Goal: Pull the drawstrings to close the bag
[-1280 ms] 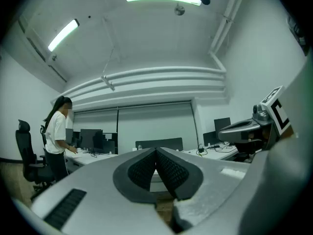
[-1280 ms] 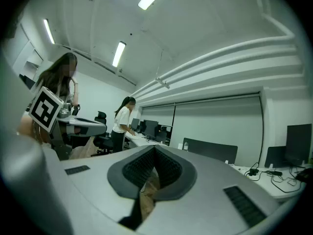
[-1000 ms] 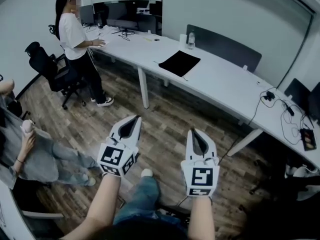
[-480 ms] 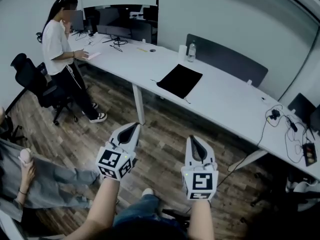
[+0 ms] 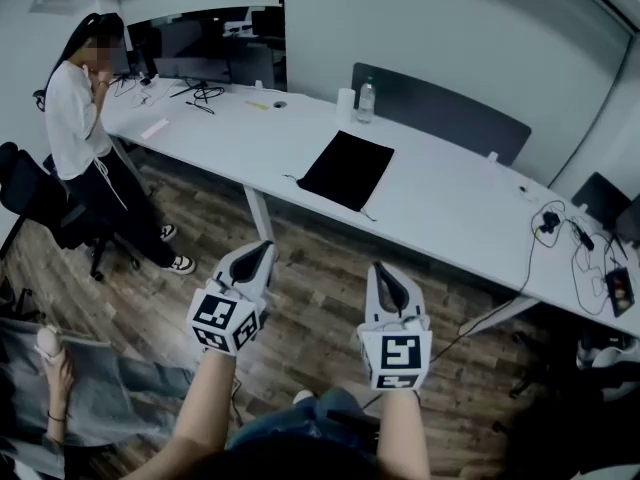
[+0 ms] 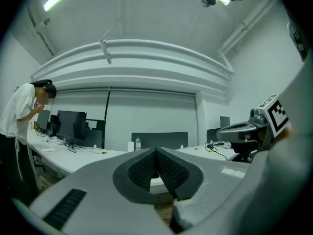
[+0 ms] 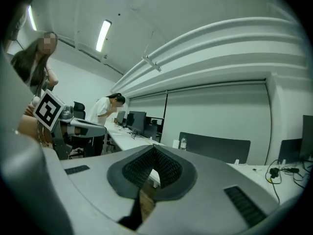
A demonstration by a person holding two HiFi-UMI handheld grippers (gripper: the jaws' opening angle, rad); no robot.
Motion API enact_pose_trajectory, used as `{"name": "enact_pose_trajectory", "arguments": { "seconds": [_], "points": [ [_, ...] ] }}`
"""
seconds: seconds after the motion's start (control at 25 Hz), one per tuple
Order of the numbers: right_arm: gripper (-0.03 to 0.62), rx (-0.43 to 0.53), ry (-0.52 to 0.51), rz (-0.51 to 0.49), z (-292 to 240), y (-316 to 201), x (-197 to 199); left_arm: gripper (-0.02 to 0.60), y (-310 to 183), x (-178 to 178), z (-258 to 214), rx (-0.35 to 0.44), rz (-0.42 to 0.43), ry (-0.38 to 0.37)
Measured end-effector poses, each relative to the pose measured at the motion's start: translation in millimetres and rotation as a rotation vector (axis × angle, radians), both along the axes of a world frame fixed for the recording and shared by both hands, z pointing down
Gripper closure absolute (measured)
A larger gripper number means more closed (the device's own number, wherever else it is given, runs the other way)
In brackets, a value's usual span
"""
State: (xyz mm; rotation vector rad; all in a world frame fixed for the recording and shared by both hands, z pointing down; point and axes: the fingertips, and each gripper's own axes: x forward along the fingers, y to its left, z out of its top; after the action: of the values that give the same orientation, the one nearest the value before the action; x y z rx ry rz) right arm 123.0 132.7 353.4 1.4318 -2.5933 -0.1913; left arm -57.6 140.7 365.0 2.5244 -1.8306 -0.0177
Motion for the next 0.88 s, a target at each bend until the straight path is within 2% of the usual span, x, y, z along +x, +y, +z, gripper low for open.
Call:
{"name": "enact_pose_trajectory", "arguments": {
  "seconds": [0.28,0.52,0.64,0.76,0.88],
  "points": [
    [0.599,-0.063,-0.007,0.023,23,-45,6,0.583,-43,-12,19,-0.04,0.02,0.01],
    [0.597,-0.084,-0.026,-0.008,43,-105,0,0.534,-99,-25,39,-0.086,0.042,-0.007],
    [0.527,-0.12,-0.022,-0.02,55,-138,-4,0.512,-134,-31,50,-0.118,0.057,0.007],
    [0.522,-0.16,0.003,-0.013,71,-170,-4,0.489,-169,-38,61,-0.152,0.069,0.037],
    [0.498,-0.227,0.032,-0.011,95,-199,-1,0.461,-202,-45,73,-0.188,0.073,0.026]
  ]
}}
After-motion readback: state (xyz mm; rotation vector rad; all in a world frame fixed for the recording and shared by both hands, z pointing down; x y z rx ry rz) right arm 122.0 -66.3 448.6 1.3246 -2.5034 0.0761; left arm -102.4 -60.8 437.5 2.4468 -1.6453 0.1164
